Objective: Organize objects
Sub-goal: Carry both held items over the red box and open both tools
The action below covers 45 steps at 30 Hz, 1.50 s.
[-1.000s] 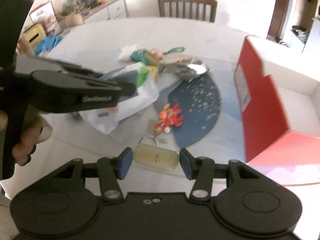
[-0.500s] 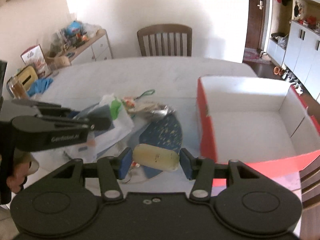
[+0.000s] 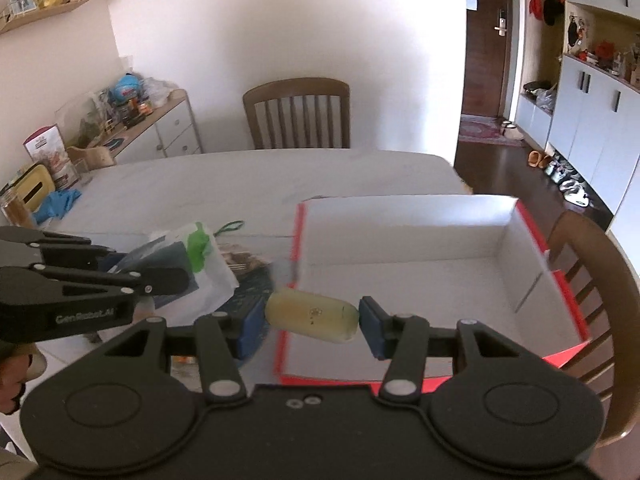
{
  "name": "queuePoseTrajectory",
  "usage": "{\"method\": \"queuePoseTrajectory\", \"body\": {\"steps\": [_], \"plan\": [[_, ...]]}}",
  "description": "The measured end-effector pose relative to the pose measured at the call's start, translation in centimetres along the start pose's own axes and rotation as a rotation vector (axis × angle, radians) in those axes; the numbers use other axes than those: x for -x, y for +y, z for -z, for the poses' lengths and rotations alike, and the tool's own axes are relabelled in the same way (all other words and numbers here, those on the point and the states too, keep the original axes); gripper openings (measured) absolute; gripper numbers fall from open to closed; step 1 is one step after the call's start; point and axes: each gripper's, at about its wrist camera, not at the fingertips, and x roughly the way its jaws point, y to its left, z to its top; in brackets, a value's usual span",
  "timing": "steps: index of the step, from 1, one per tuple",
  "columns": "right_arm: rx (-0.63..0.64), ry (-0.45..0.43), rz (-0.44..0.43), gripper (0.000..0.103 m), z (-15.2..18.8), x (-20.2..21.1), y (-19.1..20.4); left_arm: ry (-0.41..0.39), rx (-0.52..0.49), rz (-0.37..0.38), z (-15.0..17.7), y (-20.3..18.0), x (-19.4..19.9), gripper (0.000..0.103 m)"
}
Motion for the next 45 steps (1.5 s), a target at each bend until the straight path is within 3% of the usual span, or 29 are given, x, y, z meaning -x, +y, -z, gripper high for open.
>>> {"method": "queuePoseTrajectory", "body": {"steps": [18, 25, 34, 45], "plan": [[0.035, 0.065, 0.045, 0.05, 0.9, -3.0, -10.5, 0.1, -0.063, 0.017, -5.8, -8.8, -9.3, 0.022], [0.078, 0.14, 0.043, 0.05, 1.6, -6.1, -11.5, 0.189, -0.054, 0.033, -6.6, -10.0, -14.4, 0.022], [0.114, 0.252, 0.014, 0.05, 1.8, -10.2, -12.5, 0.297, -0.093, -0.027, -6.2, -10.9, -20.3, 0.022], [0.114, 0.356, 0.008, 0.05, 2.1, -12.7, -12.4, 0.422, -0.096, -0.029, -5.6, -11.3, -24.1, 0.023]]}}
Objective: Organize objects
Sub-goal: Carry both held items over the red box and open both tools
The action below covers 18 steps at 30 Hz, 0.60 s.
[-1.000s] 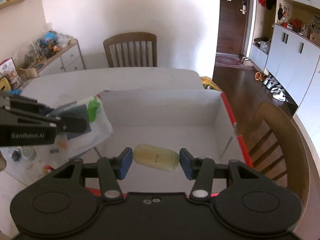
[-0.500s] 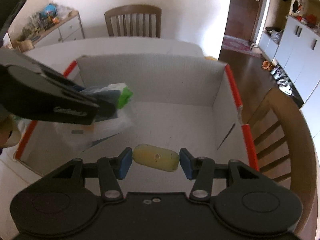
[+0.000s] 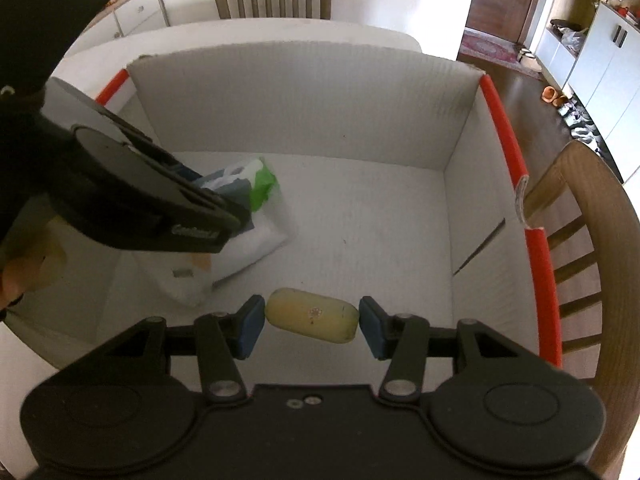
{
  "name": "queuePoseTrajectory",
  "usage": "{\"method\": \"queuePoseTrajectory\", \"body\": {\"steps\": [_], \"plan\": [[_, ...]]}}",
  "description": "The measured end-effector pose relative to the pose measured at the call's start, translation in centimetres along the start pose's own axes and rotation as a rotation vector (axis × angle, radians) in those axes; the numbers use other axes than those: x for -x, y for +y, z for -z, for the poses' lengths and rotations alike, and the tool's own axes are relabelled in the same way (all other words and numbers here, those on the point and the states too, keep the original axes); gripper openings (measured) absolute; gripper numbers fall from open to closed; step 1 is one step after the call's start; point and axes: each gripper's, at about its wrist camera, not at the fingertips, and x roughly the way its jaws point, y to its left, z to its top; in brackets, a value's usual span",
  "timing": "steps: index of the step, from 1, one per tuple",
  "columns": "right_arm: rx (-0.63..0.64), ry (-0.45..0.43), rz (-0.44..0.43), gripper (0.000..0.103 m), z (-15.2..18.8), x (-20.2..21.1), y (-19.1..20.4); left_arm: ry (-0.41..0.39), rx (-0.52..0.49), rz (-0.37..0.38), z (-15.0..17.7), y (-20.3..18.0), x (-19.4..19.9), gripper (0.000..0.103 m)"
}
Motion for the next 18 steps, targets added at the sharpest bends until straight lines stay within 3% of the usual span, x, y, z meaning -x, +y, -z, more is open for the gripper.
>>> {"method": "queuePoseTrajectory", "body": {"steps": [8, 16, 17, 18], "plan": [[-0.007, 0.011, 0.002, 0.051, 0.2, -0.4, 0.1, -0.004, 0.009, 0.004, 0.4, 0.1, 0.3, 0.025], [-0.039, -0.052, -0.017, 0.063, 0.2, 1.7, -0.6, -0.061, 0.026, 0.004, 0.7, 0.4, 2.4, 0.032], [-0.042, -0.057, -0.019, 0.063, 0.3, 2.0, -0.7, -0.072, 0.03, 0.004, 0.8, 0.4, 2.8, 0.042], [-0.046, -0.064, -0.022, 0.063, 0.2, 2.3, -0.9, -0.085, 0.03, 0.005, 0.9, 0.5, 3.2, 0.059]]}}
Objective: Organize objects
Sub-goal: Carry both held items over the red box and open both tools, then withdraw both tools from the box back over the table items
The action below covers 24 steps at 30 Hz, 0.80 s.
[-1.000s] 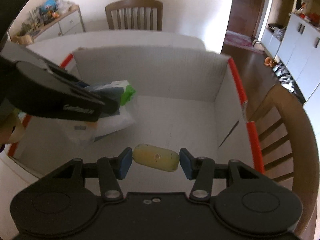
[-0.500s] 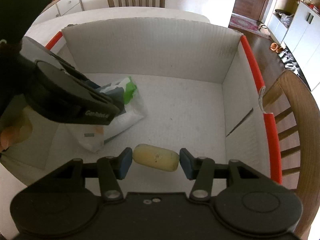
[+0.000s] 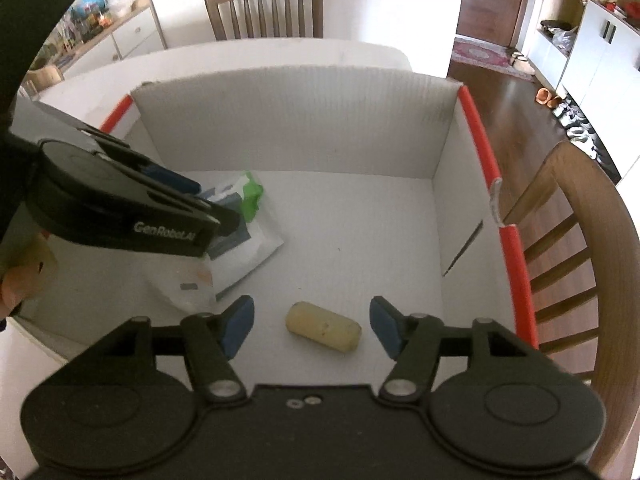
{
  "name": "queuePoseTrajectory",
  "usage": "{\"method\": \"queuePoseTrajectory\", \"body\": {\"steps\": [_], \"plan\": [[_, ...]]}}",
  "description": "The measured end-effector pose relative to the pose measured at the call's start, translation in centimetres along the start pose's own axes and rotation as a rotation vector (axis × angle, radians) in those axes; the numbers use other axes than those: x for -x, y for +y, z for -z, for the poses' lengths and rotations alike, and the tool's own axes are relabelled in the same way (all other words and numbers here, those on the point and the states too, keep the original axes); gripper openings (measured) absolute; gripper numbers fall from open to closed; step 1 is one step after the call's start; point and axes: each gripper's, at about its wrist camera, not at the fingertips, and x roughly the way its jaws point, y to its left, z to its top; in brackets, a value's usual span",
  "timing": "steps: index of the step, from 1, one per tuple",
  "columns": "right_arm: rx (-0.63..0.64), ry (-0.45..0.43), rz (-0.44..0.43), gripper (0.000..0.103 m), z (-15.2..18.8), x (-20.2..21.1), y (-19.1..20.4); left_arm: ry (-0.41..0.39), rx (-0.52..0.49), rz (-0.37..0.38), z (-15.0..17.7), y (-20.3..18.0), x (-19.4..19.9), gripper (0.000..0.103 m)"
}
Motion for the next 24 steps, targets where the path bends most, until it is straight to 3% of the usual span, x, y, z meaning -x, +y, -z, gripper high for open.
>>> {"method": "queuePoseTrajectory", "body": {"steps": [2, 13, 24], "plan": [[-0.009, -0.016, 0.0, 0.063, 0.0, 0.6, 0.0, -0.039, -0.001, 0.001, 0.2, 0.0, 1.1, 0.067], [-0.016, -0.136, -0.025, 0.067, -0.1, 5.6, 1.4, -0.205, 0.055, 0.027, 2.3, 0.7, 8.0, 0.067], [-0.087, -0.254, -0.04, 0.07, 0.1, 9.9, 5.0, -0.358, 0.075, 0.046, 7.0, 3.5, 14.5, 0.068]]}}
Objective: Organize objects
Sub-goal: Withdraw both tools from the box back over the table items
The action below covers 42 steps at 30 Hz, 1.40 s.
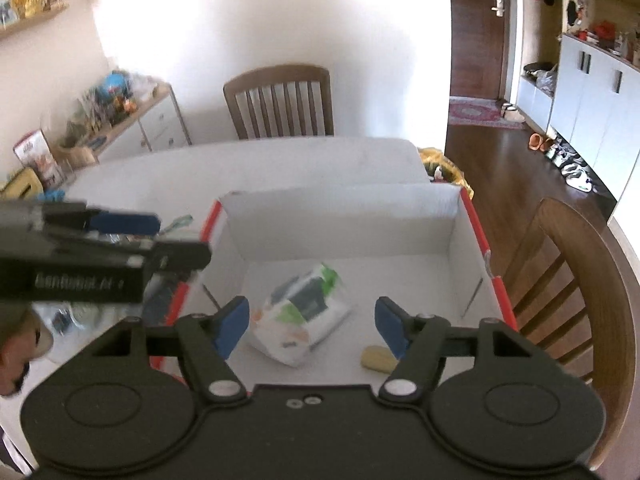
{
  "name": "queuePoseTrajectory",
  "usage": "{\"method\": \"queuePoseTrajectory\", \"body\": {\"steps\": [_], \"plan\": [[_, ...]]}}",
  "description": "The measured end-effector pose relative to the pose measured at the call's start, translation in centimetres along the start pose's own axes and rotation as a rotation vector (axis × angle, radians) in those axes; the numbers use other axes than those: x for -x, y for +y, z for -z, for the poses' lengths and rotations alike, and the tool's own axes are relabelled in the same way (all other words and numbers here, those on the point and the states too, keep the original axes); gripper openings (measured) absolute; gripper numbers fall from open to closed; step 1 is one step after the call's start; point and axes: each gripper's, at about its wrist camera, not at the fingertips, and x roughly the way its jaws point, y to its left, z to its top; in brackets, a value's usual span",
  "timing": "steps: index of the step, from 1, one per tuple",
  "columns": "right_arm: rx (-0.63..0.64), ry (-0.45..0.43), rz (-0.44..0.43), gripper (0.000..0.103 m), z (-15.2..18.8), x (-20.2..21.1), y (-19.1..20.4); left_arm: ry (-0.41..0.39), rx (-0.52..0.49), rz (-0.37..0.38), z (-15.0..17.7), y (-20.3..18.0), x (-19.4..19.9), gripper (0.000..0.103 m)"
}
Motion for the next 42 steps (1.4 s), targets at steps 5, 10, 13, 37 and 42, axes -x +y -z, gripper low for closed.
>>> {"method": "queuePoseTrajectory", "body": {"steps": [5, 10, 13, 37, 42], "plan": [[-0.025, -0.042, -0.022, 0.076, 0.0, 0.9, 2.6, -0.039, 0.007, -0.002, 2.0, 1.8, 2.7, 0.069], [-0.025, -0.082, -0.043, 0.081, 0.6, 1.8, 5.7, -0.082, 0.015, -0.01, 4.1, 3.4, 5.2, 0.072], [-0.021, -0.112, -0.06, 0.086, 0.9, 2.2, 7.8, -0.118, 0.028, -0.012, 5.3, 4.9, 6.7, 0.078], [0.033, -0.085, -0.046, 0.102, 4.3, -1.7, 19.3, -0.164, 0.082, -0.07, 14.3, 16.9, 12.4, 0.103], [0.096, -0.037, -0.039, 0.102, 5.3, -4.9, 20.9, -0.099, 0.106, -0.073, 16.4, 19.5, 11.2, 0.103]]}}
